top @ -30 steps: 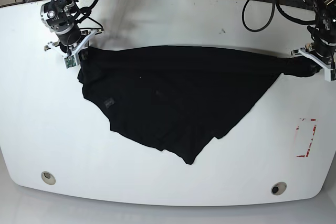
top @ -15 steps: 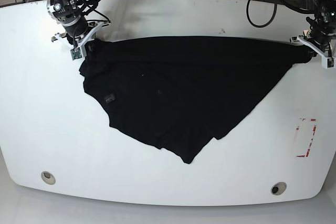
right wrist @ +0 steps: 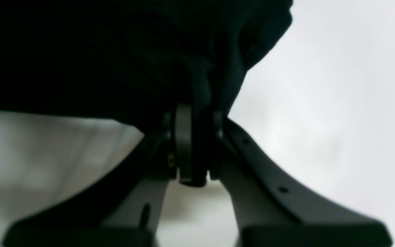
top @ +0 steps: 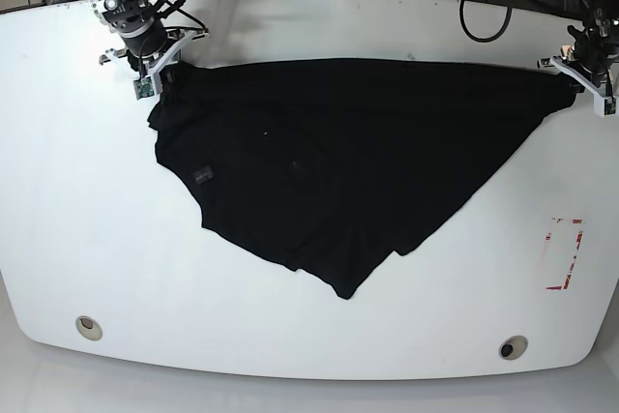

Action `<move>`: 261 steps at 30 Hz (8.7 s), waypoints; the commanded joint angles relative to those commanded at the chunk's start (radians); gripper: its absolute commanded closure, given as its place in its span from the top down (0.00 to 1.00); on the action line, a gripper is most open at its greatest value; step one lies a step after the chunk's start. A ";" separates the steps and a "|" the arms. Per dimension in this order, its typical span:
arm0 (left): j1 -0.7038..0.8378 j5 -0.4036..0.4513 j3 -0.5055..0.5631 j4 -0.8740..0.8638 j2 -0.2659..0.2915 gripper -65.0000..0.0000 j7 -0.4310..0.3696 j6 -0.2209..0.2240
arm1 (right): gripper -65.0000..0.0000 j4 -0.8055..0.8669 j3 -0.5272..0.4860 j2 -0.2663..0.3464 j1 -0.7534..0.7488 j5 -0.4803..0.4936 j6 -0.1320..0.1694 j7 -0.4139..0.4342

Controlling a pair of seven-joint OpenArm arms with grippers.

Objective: Layout the t-shirt on the table in an organized manner, then fold the t-shirt properly
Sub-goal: 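Lay the shirt down, drawing both grippers apart along its edge, then hold the shirt edge with the right gripper and release with the left, then move the left gripper to the shirt's side and grasp its edge, then lift the shirt with both grippers and swing it up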

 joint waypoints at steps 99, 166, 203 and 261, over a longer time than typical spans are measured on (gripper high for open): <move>-0.124 -0.018 -0.034 0.207 -0.014 0.57 0.181 -0.242 | 0.01 0.083 -0.006 -0.068 0.000 0.005 0.000 -0.104; -0.850 0.146 0.427 -0.859 0.212 0.26 -0.144 -0.138 | 0.01 0.080 -0.008 -0.069 0.031 0.006 0.000 -0.103; -0.634 0.138 0.397 -0.026 0.210 0.00 0.068 -0.041 | 0.01 0.087 -0.009 -0.029 0.132 -0.003 0.000 -0.110; -1.484 -0.204 0.279 -0.112 -0.172 0.00 0.307 -0.038 | 0.02 0.086 -0.535 0.414 1.373 -0.003 0.000 -0.526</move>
